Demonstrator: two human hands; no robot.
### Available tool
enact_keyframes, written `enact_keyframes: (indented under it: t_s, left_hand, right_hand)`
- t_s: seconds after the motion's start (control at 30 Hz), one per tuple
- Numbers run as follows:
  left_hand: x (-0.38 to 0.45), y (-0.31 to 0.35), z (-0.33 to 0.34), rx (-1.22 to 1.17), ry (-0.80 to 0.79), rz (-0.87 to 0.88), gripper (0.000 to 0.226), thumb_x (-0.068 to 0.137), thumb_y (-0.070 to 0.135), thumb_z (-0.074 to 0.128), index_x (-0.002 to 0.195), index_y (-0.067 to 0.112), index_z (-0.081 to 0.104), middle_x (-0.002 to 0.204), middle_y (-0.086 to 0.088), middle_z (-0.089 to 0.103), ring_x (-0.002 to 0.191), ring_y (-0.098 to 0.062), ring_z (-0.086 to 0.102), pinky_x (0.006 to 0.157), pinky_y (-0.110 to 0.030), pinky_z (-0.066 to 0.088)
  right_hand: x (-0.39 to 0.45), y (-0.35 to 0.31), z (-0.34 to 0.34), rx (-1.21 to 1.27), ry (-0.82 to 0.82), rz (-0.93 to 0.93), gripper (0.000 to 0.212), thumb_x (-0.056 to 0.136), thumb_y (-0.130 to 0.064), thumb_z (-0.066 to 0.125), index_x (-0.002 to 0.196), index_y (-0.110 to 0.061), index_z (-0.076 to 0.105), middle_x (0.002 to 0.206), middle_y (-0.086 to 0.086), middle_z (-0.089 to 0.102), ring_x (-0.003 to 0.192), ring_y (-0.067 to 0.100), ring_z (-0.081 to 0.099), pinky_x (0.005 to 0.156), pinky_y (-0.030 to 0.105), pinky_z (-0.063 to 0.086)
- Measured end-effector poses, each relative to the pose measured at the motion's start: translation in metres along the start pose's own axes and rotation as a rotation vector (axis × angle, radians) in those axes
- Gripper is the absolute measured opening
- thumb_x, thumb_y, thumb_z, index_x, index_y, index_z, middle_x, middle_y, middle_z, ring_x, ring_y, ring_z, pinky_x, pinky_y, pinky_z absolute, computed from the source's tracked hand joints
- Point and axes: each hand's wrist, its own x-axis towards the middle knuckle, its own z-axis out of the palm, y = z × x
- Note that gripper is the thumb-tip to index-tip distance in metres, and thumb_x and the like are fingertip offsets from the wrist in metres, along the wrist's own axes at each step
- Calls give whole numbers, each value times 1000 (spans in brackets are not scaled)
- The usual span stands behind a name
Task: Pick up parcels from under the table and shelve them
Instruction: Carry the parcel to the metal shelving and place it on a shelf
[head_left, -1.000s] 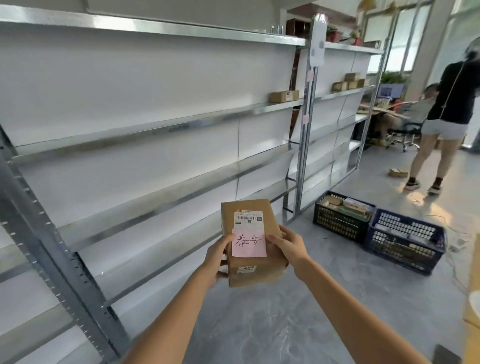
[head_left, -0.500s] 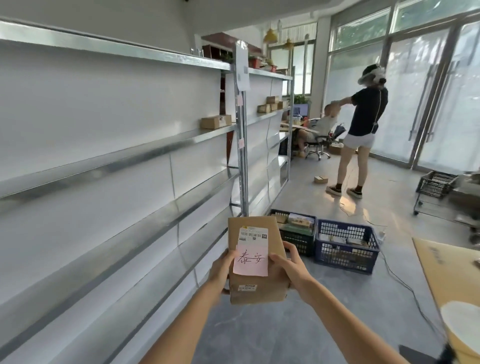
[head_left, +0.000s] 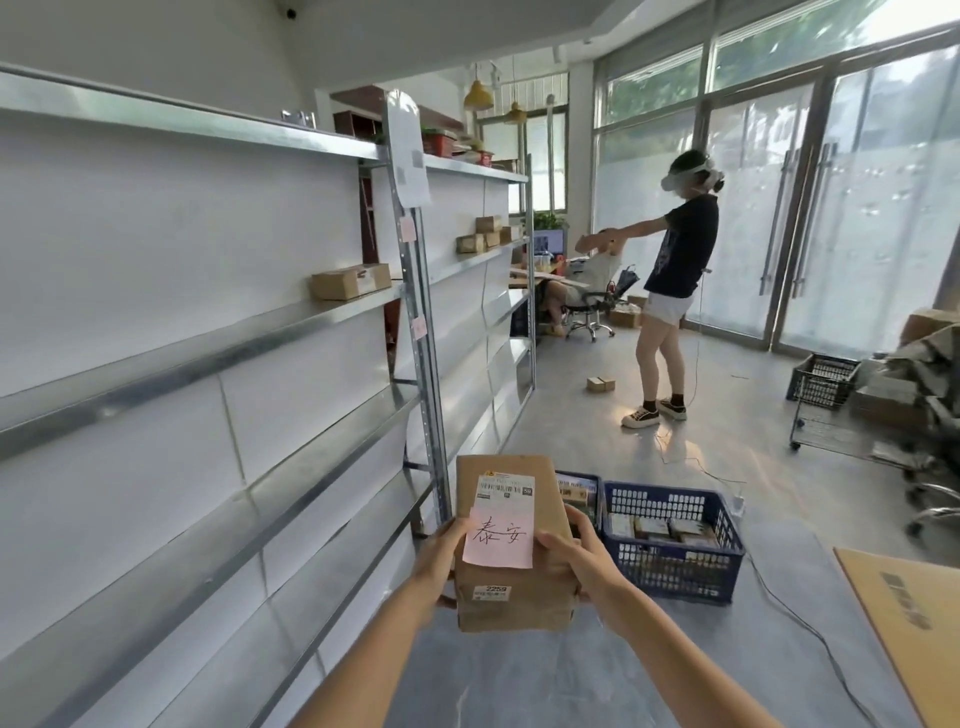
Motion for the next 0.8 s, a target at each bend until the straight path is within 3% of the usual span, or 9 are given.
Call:
enact_keyframes:
  t_s: [0.27,0.33,0.43,0.57,0.63,0.7,0.8]
  left_hand:
    - [133,44,27,-27,-43,-13,29,95,39,44,107,23,66,109,-12,71,86,-22,65,67,-32,49]
    - [172,51,30,-42,-40,-13,34,93,39,47,112,18,66,111,-11,71,95,-27,66,76,-37,53]
    - [240,60,35,-47,-33,-1,46,83,51,53,113,19,67,109,-8,74,105,-29,65,100,-49,48]
    - [327,80,34,-62,-4,12,49,87,49,53,125,17,58,104,-4,71,94,-23,64,91,-41,47]
    - [370,95,27,-57,-21,9,70,78,58,57,136,21,46,116,-7,69,106,-29,63,97,-49,46]
    - [409,110,17,-44,-39,-19,81,70,62,58,141,28,38,131,-10,61,119,-35,56,98,-57,46]
    - [450,132,4,-90,-28,-74,83,66,64,58,139,39,30,138,-10,51,121,-38,51,76,-53,57]
  right_hand:
    - [139,-18,-42,-14,19,43,70,82,-23,70,140,-12,34,96,-5,64,82,13,67,62,24,52]
    - [170,-26,-48,-22,1,55,70,81,-25,71,139,-14,36,97,-4,65,82,12,66,62,24,51]
    - [220,-39,-57,-25,-64,40,46,89,-23,60,130,-24,40,97,-5,60,82,8,59,59,22,44]
    - [308,-54,-66,-17,-117,108,58,82,-36,67,127,-43,32,103,-10,53,88,13,55,67,33,50]
    - [356,-62,-64,26,-90,175,63,76,-38,72,126,-46,35,110,-5,52,100,24,54,83,52,53]
    - [401,-71,-62,8,-68,180,67,71,-42,75,126,-43,37,113,1,53,106,29,53,89,56,51]
    - [459,-85,-57,-22,-101,179,63,71,-43,74,123,-40,40,115,3,53,107,30,53,91,57,50]
